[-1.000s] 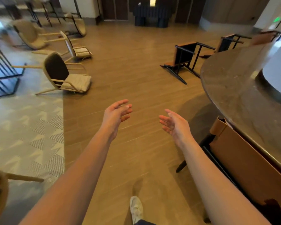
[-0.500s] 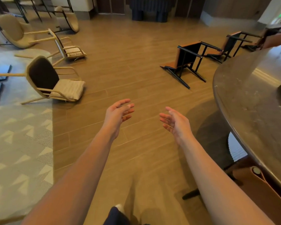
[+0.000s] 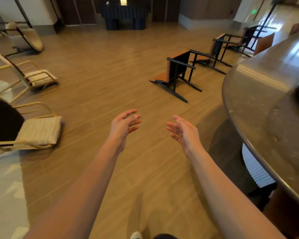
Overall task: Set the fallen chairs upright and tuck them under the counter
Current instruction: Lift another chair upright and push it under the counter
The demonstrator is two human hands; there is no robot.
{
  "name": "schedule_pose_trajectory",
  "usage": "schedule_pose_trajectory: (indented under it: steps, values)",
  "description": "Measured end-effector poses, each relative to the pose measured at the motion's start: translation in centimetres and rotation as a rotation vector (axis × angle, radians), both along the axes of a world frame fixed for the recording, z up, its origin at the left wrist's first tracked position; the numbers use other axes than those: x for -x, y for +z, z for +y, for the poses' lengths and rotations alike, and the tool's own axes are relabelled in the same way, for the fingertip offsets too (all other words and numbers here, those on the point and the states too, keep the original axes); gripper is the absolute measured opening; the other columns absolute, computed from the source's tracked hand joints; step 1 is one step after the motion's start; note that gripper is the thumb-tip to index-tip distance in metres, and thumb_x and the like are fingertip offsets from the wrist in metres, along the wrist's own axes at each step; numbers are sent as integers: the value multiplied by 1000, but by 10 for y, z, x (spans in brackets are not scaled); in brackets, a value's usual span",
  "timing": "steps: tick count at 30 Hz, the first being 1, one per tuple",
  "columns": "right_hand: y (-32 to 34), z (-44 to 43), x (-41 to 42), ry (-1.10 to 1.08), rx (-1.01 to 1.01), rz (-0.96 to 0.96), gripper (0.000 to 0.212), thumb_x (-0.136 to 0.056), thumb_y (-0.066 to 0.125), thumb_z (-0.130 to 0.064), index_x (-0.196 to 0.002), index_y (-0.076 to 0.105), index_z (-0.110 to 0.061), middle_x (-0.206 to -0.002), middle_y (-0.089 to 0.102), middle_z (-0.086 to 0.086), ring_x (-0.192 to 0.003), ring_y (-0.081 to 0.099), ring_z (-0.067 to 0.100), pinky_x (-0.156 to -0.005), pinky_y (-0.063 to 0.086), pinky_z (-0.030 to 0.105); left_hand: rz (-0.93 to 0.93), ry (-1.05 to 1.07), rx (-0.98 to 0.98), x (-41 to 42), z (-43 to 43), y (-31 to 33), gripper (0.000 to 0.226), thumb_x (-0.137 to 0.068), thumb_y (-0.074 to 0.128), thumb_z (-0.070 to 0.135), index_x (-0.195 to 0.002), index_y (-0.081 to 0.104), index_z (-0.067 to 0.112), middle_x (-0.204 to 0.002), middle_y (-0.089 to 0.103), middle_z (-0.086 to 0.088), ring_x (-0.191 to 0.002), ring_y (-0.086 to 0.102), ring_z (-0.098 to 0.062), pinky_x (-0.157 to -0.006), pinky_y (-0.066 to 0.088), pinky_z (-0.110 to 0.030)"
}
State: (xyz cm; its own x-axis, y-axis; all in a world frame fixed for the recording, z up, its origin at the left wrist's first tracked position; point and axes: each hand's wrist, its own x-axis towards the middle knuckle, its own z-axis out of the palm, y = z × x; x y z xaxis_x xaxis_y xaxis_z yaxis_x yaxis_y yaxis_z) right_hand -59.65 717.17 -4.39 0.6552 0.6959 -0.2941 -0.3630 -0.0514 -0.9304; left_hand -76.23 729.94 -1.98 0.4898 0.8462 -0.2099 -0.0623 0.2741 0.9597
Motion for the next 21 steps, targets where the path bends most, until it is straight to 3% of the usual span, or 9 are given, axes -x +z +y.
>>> schedule_pose_trajectory:
  steps: [12, 21]
  values:
    - [-9, 158, -141, -128, 6, -14, 16, -98, 53, -28, -107, 66, -29, -97, 76, 1, -95, 71, 15, -80, 54, 33, -5, -88, 10, -155, 184, -19, 18, -94, 55, 13, -107, 65, 20, -106, 72, -4, -100, 68, -19, -83, 53, -32]
    - [1, 293, -273, -115, 29, -21, 19, -97, 53, -30, -110, 66, -27, -98, 76, 0, -94, 71, 14, -74, 54, 28, -18, -62, 47, -288, 318, -17, 20, -94, 53, 9, -104, 66, 21, -104, 72, -3, -100, 68, -19, -81, 53, -31]
